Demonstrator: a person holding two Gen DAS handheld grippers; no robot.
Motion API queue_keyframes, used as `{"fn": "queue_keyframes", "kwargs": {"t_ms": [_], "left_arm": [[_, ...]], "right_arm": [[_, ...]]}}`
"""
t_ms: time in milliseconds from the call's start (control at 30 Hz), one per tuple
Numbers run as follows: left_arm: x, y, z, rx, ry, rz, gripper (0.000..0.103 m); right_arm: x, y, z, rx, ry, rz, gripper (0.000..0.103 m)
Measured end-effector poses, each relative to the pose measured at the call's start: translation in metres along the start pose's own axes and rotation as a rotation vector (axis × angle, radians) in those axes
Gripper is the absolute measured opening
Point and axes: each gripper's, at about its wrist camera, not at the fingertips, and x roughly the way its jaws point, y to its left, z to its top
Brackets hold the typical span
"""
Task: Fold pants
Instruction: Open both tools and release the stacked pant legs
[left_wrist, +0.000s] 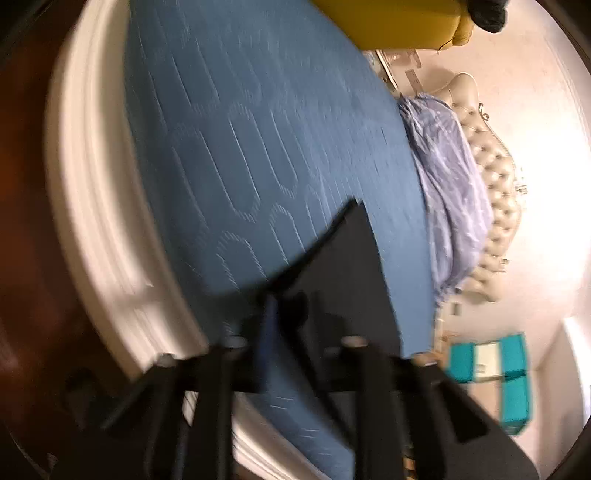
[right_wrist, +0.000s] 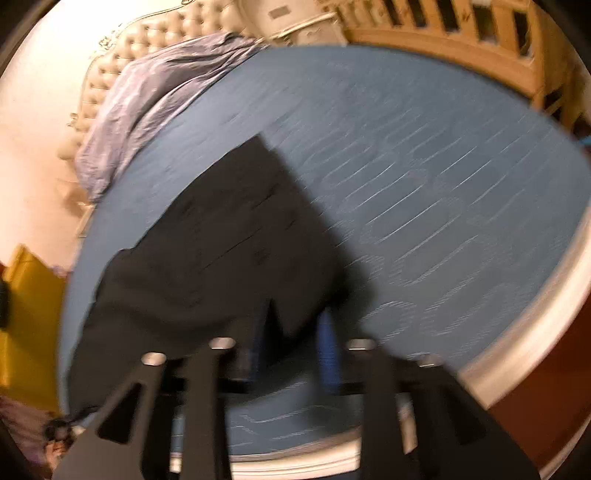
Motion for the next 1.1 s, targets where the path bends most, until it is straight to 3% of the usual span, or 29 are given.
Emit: {"fn": "queue_keyframes", "kwargs": {"t_ms": [33, 100, 133, 200, 300, 367, 400, 433, 500, 533, 600, 633, 667, 700, 733, 800, 867, 900, 967, 1000, 1033, 1067, 1100], "left_arm": [[-0.010, -0.004, -0.001, 0.029, -0.046, 0.052, 0.049], [-0.028, -0.025, -0.008, 0.139, -0.119, 0.129, 0.050], [-0.032, -0.040, -0.014, 0.197, -0.141, 0.145, 0.050], [-0.027, -0.085, -0.040, 0.352, -0.158, 0.157, 0.050], [0.009, -0.153, -0.098, 0.558, -0.071, 0.095, 0.050], [0.046, -0.210, -0.163, 0.725, 0.030, 0.022, 0.051], [0.057, -0.224, -0.185, 0.768, 0.064, 0.003, 0.051], [0.072, -0.243, -0.214, 0.826, 0.117, -0.020, 0.051], [0.090, -0.267, -0.262, 0.907, 0.188, -0.058, 0.051], [0.098, -0.278, -0.288, 0.951, 0.220, -0.073, 0.052], [0.109, -0.291, -0.320, 1.017, 0.267, -0.087, 0.056], [0.116, -0.300, -0.336, 1.070, 0.281, -0.090, 0.057], [0.124, -0.310, -0.349, 1.127, 0.278, -0.093, 0.060], [0.131, -0.319, -0.359, 1.170, 0.267, -0.086, 0.061], [0.138, -0.324, -0.365, 1.194, 0.263, -0.080, 0.061], [0.158, -0.339, -0.376, 1.226, 0.279, -0.084, 0.061], [0.188, -0.352, -0.378, 1.241, 0.275, -0.059, 0.061], [0.200, -0.354, -0.381, 1.244, 0.279, -0.047, 0.061], [0.239, -0.355, -0.371, 1.255, 0.358, 0.008, 0.061], [0.256, -0.363, -0.374, 1.263, 0.352, 0.060, 0.061], [0.269, -0.360, -0.352, 1.252, 0.295, 0.169, 0.061], [0.271, -0.355, -0.324, 1.194, 0.229, 0.230, 0.061], [0.267, -0.345, -0.285, 1.082, 0.139, 0.296, 0.062]], "right_arm": [[-0.008, -0.002, 0.002, -0.003, -0.023, -0.078, 0.073], [-0.031, -0.004, 0.011, -0.026, -0.098, -0.296, 0.072], [-0.041, 0.006, 0.018, -0.079, -0.143, -0.348, 0.067], [-0.045, 0.045, 0.033, -0.213, -0.165, -0.267, 0.063], [-0.021, 0.130, 0.048, -0.485, -0.117, -0.133, 0.062], [0.028, 0.182, 0.055, -0.642, -0.032, -0.057, 0.052], [0.049, 0.193, 0.058, -0.670, 0.004, -0.053, 0.050], [0.075, 0.202, 0.063, -0.694, 0.055, -0.048, 0.040], [0.127, 0.212, 0.071, -0.699, 0.166, 0.017, 0.036], [0.151, 0.214, 0.074, -0.718, 0.202, 0.019, 0.031], [0.161, 0.213, 0.083, -0.742, 0.143, -0.036, 0.029], [0.160, 0.209, 0.092, -0.711, 0.096, -0.094, 0.029], [0.160, 0.196, 0.107, -0.635, 0.038, -0.212, 0.035], [0.158, 0.186, 0.113, -0.589, 0.017, -0.243, 0.038], [0.152, 0.170, 0.122, -0.505, 0.004, -0.244, 0.038], [0.132, 0.154, 0.126, -0.420, -0.031, -0.166, 0.038], [0.107, 0.150, 0.118, -0.442, -0.084, -0.110, 0.057], [0.100, 0.150, 0.110, -0.484, -0.081, -0.099, 0.061], [0.096, 0.144, 0.092, -0.565, -0.051, -0.170, 0.063], [0.093, 0.136, 0.086, -0.582, -0.046, -0.219, 0.063], [0.087, 0.121, 0.080, -0.582, -0.057, -0.275, 0.063], [0.079, 0.109, 0.080, -0.567, -0.064, -0.303, 0.064], [0.072, 0.093, 0.078, -0.537, -0.070, -0.337, 0.064]]}}
